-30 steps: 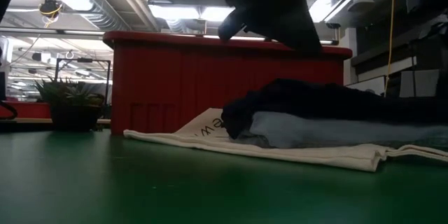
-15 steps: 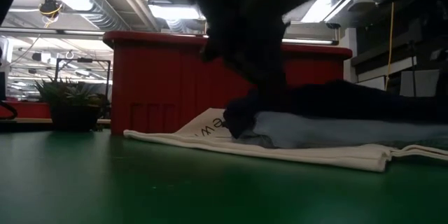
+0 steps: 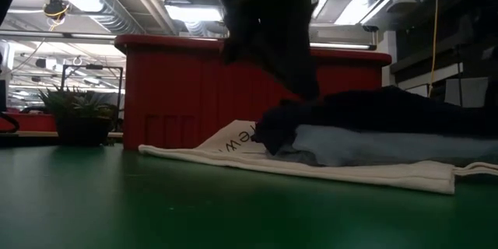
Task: Fold laundry
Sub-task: Fold the dark blue boxer
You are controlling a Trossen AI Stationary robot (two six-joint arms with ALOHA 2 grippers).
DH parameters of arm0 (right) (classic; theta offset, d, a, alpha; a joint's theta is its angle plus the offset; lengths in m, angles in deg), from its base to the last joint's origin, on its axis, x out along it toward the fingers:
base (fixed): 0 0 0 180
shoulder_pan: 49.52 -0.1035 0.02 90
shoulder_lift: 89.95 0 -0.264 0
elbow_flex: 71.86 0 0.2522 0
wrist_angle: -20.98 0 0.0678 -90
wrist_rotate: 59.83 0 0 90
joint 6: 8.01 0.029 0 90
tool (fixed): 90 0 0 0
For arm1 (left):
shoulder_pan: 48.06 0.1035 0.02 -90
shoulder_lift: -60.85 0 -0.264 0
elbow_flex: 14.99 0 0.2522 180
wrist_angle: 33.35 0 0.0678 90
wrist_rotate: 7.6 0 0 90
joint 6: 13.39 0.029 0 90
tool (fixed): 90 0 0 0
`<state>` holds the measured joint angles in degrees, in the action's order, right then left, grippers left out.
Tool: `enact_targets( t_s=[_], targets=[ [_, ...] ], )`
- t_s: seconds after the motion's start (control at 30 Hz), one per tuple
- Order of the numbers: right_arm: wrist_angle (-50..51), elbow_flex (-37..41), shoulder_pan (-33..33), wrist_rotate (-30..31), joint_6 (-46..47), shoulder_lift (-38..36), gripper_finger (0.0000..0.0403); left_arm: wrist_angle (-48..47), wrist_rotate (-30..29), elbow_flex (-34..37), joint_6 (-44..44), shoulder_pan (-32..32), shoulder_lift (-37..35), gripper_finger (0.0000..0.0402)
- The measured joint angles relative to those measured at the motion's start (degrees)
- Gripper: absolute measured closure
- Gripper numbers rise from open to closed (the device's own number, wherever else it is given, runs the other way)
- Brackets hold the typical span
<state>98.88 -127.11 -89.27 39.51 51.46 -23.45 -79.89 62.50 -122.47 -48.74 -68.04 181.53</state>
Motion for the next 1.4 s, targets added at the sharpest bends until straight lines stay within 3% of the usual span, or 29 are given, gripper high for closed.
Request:
enact_targets(
  t_s=[0.17, 0.4, 0.5, 0.77, 1.07, 1.2, 1.4],
  targets=[
    [8.7, -6.6, 0.0, 5.0, -1.1, 0.0, 0.0194, -0.2, -0.5, 0.0, 2.1, 0.5, -3.6, 0.0398],
    [12.8, -10.2, 0.0, 22.5, -1.1, 0.0, 0.0194, -0.2, -6.1, 0.0, 2.9, 3.1, -5.4, 0.0398],
    [13.8, -10.2, 1.1, 26.2, -1.1, 0.0, 0.0194, -0.2, -6.1, 0.0, 2.9, 5.0, -5.2, 0.0398],
    [14.9, -9.4, 10.2, 24.9, -1.3, 0.0, 0.0194, 1.3, -6.5, 0.0, 2.9, 10.5, -4.8, 0.0398],
    [14.3, -2.8, 20.8, 20.6, -4.6, 0.0, 0.0194, 2.9, -6.5, 0.0, 2.8, 13.1, -2.0, 0.0398],
    [13.1, -1.1, 24.3, 17.3, -6.2, 0.0, 0.0194, 2.8, -9.9, 0.0, 2.6, 13.8, -0.1, 0.0398],
    [11.8, -0.3, 28.8, 17.1, -6.2, 0.0, 0.0194, 2.5, -10.9, 0.0, 2.4, 15.1, 0.6, 0.0398]
  ],
)
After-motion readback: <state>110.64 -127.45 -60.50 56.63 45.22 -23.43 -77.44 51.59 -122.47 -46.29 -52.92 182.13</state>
